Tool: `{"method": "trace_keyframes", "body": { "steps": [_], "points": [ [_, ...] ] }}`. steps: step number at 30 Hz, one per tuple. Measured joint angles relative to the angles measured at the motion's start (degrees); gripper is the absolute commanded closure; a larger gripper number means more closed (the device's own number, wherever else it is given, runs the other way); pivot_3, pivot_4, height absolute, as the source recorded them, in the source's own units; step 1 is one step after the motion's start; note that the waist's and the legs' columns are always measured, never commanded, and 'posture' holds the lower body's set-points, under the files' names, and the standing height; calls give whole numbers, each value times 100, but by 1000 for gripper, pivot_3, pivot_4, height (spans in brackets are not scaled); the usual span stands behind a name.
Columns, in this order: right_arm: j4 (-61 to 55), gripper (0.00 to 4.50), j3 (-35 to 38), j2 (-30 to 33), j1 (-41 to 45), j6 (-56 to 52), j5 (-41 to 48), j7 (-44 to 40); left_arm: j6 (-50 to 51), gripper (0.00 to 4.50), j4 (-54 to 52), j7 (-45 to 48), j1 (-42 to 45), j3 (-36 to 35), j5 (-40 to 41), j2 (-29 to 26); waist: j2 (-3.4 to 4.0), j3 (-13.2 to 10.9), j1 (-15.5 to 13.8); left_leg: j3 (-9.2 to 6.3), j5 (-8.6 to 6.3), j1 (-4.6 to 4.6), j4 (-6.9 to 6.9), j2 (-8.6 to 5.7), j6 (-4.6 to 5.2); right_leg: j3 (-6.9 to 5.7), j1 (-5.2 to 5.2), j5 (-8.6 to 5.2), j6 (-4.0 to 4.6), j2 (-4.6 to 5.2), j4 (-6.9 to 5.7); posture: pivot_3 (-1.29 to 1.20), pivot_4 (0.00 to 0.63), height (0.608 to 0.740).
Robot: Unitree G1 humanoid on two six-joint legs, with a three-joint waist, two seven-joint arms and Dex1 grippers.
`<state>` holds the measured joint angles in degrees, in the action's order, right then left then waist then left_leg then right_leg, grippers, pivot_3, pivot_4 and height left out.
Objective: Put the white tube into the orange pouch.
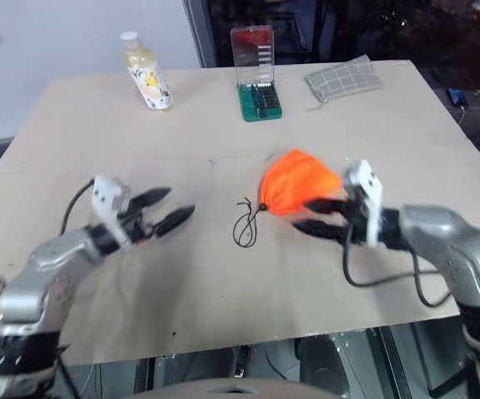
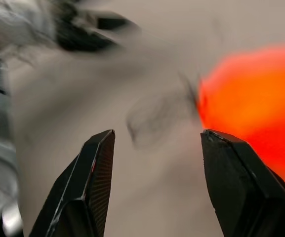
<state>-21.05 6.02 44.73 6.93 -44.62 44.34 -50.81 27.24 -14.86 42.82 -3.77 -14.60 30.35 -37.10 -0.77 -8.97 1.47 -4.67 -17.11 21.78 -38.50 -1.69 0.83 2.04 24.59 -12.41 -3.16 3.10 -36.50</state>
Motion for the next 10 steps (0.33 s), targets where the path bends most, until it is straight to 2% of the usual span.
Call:
{"method": "trace_keyframes", "body": {
  "steps": [3,6,10],
  "points": [
    [570,1713,598,-9,-746,855,-327,-355,-128,292,-210,113,-694,-238,-12,-44,-3,-1,-65,11,-1,-22,-6,1,3,9,-22,0,-1,-1,-3,0,150,740],
    [1411,1713,1136,57,-1428,1969,-871,-833,-228,292,-502,197,-1499,-647,31,-55,3,-10,-84,21,-3,-116,0,21,5,8,-116,-24,10,-14,17,0,150,740],
    [2032,1713,1258,113,-1568,2699,-1235,-1225,-296,292,-704,199,-1785,-785,57,31,4,-11,-74,34,0,-130,-4,31,6,20,-125,-30,-1,-25,16,0,150,740]
  ]
}}
